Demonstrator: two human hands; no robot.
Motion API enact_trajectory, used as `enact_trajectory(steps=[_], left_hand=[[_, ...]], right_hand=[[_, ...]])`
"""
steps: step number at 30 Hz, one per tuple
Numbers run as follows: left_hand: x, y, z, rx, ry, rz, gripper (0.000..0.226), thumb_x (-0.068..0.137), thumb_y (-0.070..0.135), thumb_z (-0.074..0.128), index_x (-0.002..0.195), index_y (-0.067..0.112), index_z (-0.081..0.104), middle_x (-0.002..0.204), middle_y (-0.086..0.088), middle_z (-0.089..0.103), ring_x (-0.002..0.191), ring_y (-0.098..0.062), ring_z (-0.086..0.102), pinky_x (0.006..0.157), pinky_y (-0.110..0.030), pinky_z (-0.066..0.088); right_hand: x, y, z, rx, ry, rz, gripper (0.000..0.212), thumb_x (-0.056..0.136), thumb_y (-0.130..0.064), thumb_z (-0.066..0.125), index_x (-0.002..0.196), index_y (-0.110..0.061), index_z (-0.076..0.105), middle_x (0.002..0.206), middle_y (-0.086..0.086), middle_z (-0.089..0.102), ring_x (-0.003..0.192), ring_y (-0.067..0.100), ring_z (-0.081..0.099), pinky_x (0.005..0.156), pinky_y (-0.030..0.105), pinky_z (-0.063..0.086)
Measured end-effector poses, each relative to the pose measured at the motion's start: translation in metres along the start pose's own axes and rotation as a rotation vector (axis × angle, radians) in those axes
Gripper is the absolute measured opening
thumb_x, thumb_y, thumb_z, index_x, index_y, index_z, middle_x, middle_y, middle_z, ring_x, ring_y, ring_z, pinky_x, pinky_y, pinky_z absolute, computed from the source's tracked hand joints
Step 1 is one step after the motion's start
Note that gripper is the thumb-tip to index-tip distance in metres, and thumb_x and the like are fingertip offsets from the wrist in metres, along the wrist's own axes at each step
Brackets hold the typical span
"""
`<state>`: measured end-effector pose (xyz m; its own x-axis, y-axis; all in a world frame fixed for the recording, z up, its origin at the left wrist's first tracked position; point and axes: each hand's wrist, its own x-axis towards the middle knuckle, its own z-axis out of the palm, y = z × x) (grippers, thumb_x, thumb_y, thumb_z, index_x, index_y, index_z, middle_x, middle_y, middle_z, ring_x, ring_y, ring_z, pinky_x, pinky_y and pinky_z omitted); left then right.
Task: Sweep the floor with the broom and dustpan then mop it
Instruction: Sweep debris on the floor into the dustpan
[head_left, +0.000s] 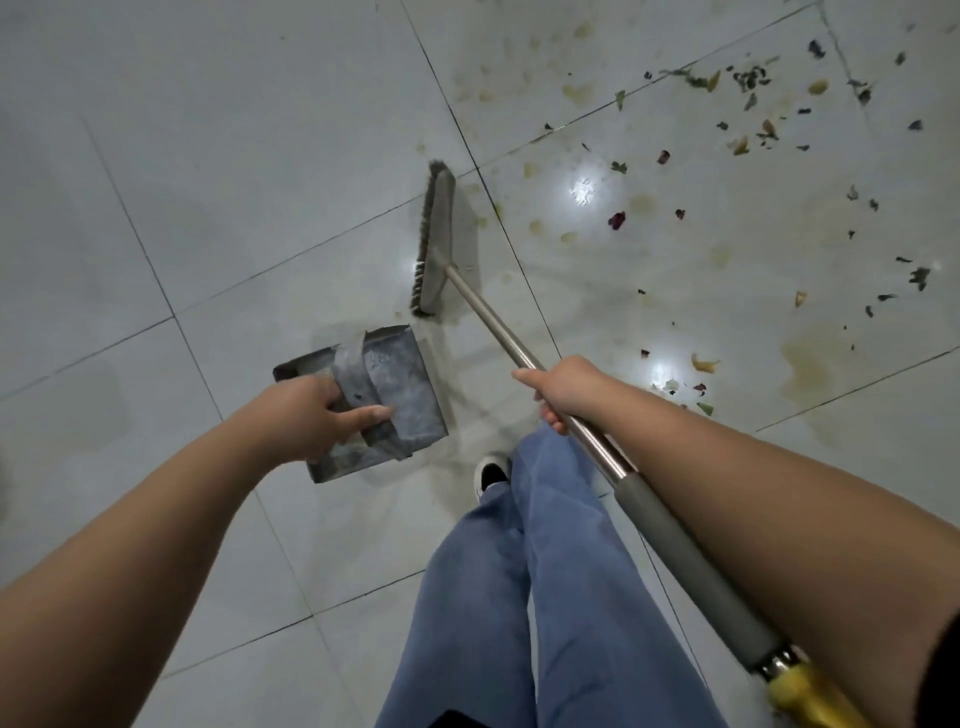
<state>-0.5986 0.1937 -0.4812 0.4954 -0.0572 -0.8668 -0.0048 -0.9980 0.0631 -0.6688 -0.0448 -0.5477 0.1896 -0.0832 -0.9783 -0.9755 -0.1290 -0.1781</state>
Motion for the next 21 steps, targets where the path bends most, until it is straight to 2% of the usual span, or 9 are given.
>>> enact_trajectory(steps=[4,8,12,16,21], left_hand=[[0.013,0.004,-0.010,0.005,0.005,-0.019,0.046,0.078,0.059,0.056,0.065,0.014,0.055,0.057,-0.001,0.060,0.056,-0.016,0.059,0.056,-0.028,0.046],[0.022,0.014,-0.021,0.021,0.015,-0.043,0.051,0.078,0.059,0.056,0.067,0.009,0.056,0.061,-0.007,0.064,0.060,-0.020,0.061,0.062,-0.032,0.050],[0.025,0.035,-0.037,0.013,0.037,-0.048,0.051,0.079,0.058,0.055,0.070,0.008,0.058,0.066,-0.009,0.064,0.065,-0.023,0.062,0.065,-0.034,0.049],[0.027,0.064,-0.046,-0.006,0.046,-0.048,0.053,0.080,0.059,0.054,0.073,0.006,0.059,0.071,-0.013,0.064,0.069,-0.026,0.062,0.068,-0.036,0.050],[0.033,0.089,-0.056,0.036,0.042,-0.035,0.059,0.081,0.061,0.051,0.071,0.003,0.059,0.068,-0.013,0.063,0.067,-0.026,0.061,0.068,-0.036,0.050]], right_hand=[[0.034,-0.028,-0.020,-0.088,-0.001,0.039,0.042,0.096,-0.040,0.044,0.072,-0.006,0.043,0.060,0.009,0.045,0.020,0.011,0.041,0.028,0.010,0.035],[0.049,-0.023,-0.076,-0.263,0.078,0.134,0.056,0.096,-0.052,0.032,0.063,-0.008,0.038,0.052,0.007,0.035,0.040,0.017,0.031,0.042,0.021,0.027],[0.036,0.014,-0.148,-0.367,0.142,0.229,0.063,0.094,-0.059,0.030,0.059,-0.007,0.036,0.046,0.006,0.031,0.042,0.015,0.027,0.046,0.023,0.024],[0.008,0.048,-0.194,-0.324,0.218,0.317,0.063,0.092,-0.062,0.033,0.056,-0.010,0.034,0.036,0.003,0.031,0.038,0.012,0.027,0.044,0.018,0.023],[-0.014,0.051,-0.207,-0.284,0.236,0.285,0.057,0.091,-0.060,0.038,0.061,-0.012,0.041,0.027,0.001,0.035,0.023,0.011,0.030,0.039,0.013,0.029]])
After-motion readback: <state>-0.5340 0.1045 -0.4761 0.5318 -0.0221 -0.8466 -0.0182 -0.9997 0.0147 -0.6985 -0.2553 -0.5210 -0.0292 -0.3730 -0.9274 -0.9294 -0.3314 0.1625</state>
